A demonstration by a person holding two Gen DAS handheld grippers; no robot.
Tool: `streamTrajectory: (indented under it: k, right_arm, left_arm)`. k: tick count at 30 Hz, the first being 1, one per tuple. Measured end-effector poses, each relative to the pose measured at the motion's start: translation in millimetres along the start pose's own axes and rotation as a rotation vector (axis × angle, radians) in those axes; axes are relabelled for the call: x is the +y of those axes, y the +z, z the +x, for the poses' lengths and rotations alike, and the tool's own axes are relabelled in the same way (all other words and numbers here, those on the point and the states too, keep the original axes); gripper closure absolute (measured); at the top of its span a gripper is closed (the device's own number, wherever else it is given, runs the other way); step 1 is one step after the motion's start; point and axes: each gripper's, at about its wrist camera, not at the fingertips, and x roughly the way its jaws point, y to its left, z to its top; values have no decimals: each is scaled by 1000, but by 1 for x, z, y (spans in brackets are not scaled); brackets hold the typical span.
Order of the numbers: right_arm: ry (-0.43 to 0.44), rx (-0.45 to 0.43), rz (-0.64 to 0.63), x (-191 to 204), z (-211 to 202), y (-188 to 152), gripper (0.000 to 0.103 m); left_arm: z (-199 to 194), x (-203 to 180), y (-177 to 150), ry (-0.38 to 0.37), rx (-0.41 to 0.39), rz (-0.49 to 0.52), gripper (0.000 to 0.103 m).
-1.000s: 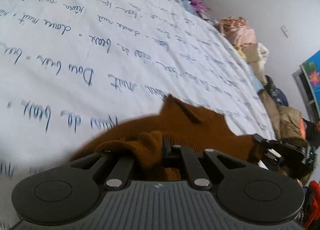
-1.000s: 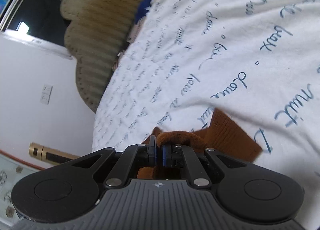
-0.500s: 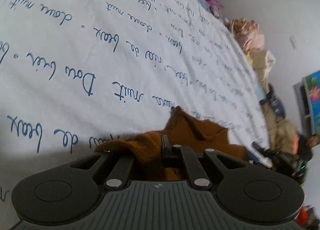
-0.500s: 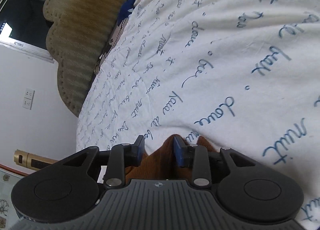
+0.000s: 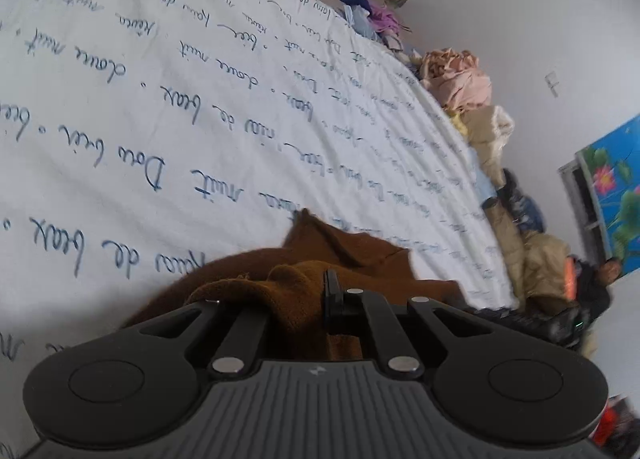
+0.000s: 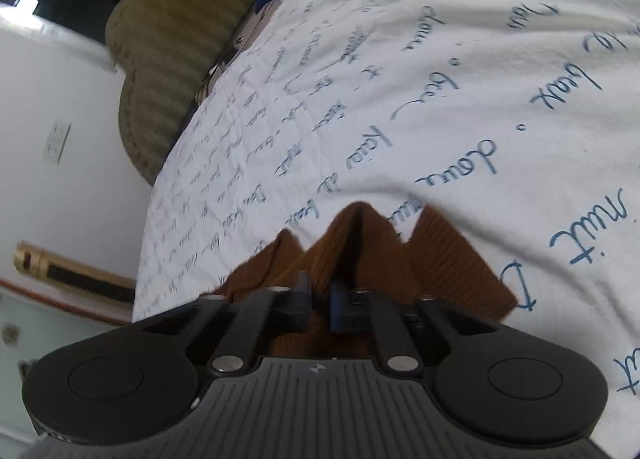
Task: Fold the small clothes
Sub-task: 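Lift the brown sweater hem with both tools and lay it over onto the bed, then open both tools and release the sweater on the bed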
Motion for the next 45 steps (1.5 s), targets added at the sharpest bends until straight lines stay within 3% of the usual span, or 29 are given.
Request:
streamTrajectory:
  k: [5, 13, 17, 19, 21, 22, 27, 32, 36, 43, 45]
  right_arm:
    - [137, -35, 96, 4, -1, 9, 89]
    - [93, -174, 215, -12, 11, 29, 89]
    - [60, -163, 249, -19, 22, 33, 87]
    - [38, -166, 216, -17, 21, 32, 86]
    - [39, -179, 199, -17, 12, 32, 68]
    - [42, -194, 194, -17, 5, 31, 65]
    - [25, -173, 84, -12, -35, 25, 62]
    - [-126, -89, -167, -16, -74, -19, 55]
    - [-135, -30, -192, -41, -93, -53, 55]
    - [-20, 43, -163, -52, -86, -79, 56]
    - [-15, 67, -196, -43, -84, -84, 84]
  left_arm:
    - [1, 13, 10, -52, 8, -117, 96]
    - [7, 33, 16, 38, -14, -156, 96]
    - [-2, 43, 22, 57, -60, -198, 96]
    - [-11, 41, 22, 54, -90, -185, 96]
    - [-19, 35, 20, 78, -107, -142, 96]
    - [-22, 31, 18, 93, -114, -119, 96]
    - [-37, 12, -7, 96, -129, -1, 96]
    - [-46, -2, -53, 45, -72, 104, 96]
    - [-53, -3, -98, 33, -39, 188, 96]
    - [-60, 10, -143, 114, -18, 264, 96]
    - [-59, 17, -147, 118, -10, 249, 96]
